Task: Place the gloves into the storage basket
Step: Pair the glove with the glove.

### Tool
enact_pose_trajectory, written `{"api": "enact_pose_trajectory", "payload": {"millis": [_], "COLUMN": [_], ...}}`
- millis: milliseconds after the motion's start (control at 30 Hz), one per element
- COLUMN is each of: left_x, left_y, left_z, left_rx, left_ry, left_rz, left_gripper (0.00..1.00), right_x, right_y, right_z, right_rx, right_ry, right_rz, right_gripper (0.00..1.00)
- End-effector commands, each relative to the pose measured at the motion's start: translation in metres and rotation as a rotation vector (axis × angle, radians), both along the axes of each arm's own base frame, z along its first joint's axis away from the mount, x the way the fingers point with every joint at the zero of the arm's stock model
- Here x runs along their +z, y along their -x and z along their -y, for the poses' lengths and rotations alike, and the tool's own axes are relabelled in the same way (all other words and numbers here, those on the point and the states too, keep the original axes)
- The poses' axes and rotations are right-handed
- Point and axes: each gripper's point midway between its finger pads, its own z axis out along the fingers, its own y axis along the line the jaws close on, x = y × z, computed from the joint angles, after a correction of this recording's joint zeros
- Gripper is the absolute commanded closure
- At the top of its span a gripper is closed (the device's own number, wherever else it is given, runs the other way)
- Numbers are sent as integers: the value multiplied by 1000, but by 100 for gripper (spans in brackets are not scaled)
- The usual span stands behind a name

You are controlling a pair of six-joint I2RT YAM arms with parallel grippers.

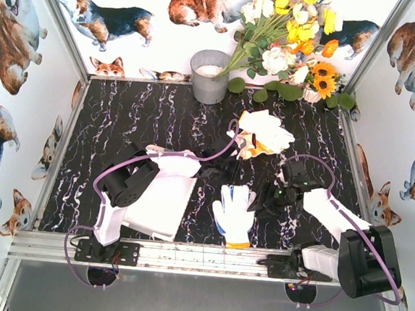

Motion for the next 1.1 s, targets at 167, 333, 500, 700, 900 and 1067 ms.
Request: {"api": "enact_pose_trajectory", "payload": {"millis": [167,333,500,700,900,1067], "left_x": [-11,-4,5,9,7,-9], "left_y": [5,3,0,-1,-1,1], "left_z": [-2,-5,-12,-20,-30,-37], "left_rx": [-5,13,42,75,109,119], "left_ry": [-6,-4,-8,-18,-42,-83], "left_rz": [-3,16,48,63,74,50], "left_gripper": [84,94,100,100,100,100], "right_x": [-12,-19,-30,-39,-41,-38], "right_y": [14,15,18,23,24,22], "right_z": [-8,-9,1,6,7,6], "right_rx": [33,30,-3,-15,-21,-21], "right_ry": [-43,-37,31,65,75,64], "right_rz": [-58,-80,-126,-163,-163,-150], "right_gripper": [56,71,92,98,99,99]}}
